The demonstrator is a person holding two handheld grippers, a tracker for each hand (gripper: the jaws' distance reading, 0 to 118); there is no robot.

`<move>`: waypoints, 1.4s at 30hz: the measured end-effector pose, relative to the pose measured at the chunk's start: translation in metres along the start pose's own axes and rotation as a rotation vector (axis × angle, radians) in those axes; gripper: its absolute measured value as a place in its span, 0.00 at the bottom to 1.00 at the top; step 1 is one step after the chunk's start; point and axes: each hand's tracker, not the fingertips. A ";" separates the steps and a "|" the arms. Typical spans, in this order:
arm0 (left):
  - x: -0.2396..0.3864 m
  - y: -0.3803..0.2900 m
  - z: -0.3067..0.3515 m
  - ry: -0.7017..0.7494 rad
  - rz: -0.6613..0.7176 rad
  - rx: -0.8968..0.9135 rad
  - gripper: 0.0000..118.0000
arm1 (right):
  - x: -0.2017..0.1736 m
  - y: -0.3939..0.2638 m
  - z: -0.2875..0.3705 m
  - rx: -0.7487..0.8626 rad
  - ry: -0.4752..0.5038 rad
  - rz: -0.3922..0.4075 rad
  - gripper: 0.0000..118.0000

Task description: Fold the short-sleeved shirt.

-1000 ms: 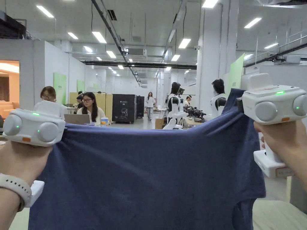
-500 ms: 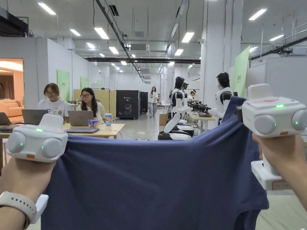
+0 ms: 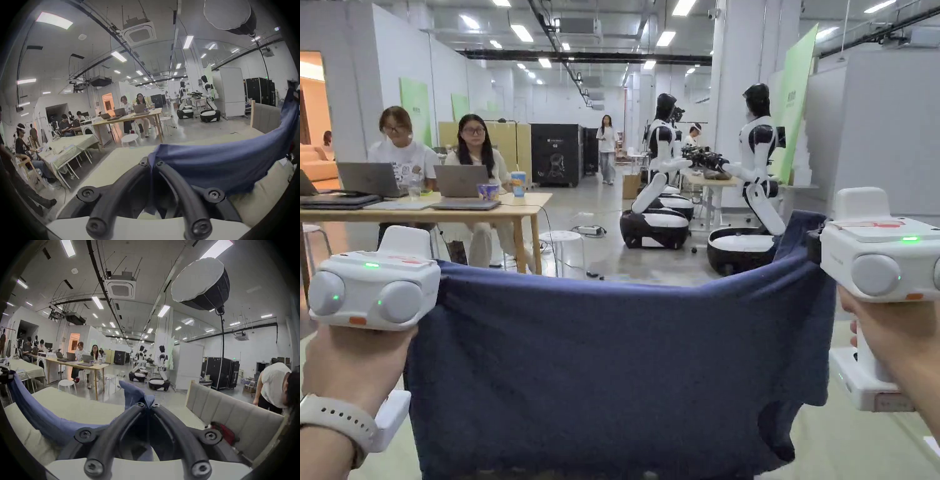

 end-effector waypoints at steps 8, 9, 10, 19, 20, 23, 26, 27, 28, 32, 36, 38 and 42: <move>-0.006 -0.144 0.105 -0.064 0.006 -0.156 0.00 | 0.001 -0.150 0.095 -0.293 0.080 0.076 0.01; -0.006 -0.169 0.119 -0.079 0.008 -0.186 0.00 | -0.001 -0.177 0.108 -0.325 0.088 0.098 0.01; -0.007 -0.194 0.132 -0.086 0.024 -0.242 0.00 | -0.004 -0.205 0.119 -0.363 0.092 0.127 0.01; -0.006 -0.321 0.160 -0.101 0.072 -0.468 0.06 | -0.016 -0.329 0.180 -0.600 0.146 0.078 0.02; -0.007 -0.322 0.158 -0.085 0.073 -0.459 0.25 | -0.016 -0.329 0.183 -0.601 0.148 0.051 0.12; -0.002 -0.310 0.177 -0.042 0.051 -0.400 0.98 | -0.020 -0.316 0.187 -0.599 0.126 0.028 0.84; 0.019 -0.284 0.199 -0.122 0.043 -0.244 1.00 | -0.038 -0.296 0.193 -0.497 0.170 0.008 0.98; 0.027 -0.277 0.200 -0.152 0.042 -0.235 1.00 | -0.046 -0.286 0.197 -0.457 0.191 0.000 0.98; 0.036 -0.272 0.204 -0.170 0.036 -0.217 1.00 | -0.055 -0.279 0.200 -0.439 0.195 -0.009 0.98; 0.058 -0.267 0.206 -0.207 -0.009 -0.193 0.95 | -0.075 -0.263 0.215 -0.382 0.304 -0.031 0.75; 0.058 -0.268 0.213 -0.179 -0.033 -0.195 0.11 | -0.086 -0.259 0.225 -0.334 0.227 0.029 0.00; 0.047 -0.270 0.216 -0.158 -0.027 -0.197 0.00 | -0.085 -0.258 0.223 -0.362 0.280 0.000 0.00; -0.004 -0.286 0.206 -0.130 0.032 -0.339 0.00 | -0.087 -0.261 0.233 -0.359 0.276 0.053 0.00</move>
